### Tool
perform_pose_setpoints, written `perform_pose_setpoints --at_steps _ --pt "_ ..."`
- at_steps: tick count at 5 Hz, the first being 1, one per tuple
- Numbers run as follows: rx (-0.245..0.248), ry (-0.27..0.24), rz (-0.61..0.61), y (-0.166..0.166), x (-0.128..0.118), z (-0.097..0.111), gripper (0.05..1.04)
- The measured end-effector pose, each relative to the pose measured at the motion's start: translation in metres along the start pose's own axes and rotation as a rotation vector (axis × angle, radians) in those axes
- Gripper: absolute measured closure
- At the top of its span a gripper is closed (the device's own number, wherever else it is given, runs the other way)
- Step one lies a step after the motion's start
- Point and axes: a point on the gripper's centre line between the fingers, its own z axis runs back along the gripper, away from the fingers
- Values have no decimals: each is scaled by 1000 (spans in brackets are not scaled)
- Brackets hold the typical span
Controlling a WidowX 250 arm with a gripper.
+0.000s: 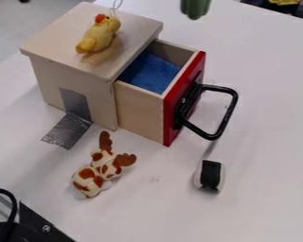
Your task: Remove the green object from the drawer
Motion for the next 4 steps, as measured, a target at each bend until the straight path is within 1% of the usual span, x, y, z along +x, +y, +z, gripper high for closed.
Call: perform_pose_setpoints --at_steps 1,2,3,4 --pt "-10 64 -18 -3 9 -42 1009" --pt "-13 98 -24 -3 13 -71 1009" --pt "-26 100 -19 -1 14 -101 1009" --pt "-34 107 -32 -1 14 -109 982"
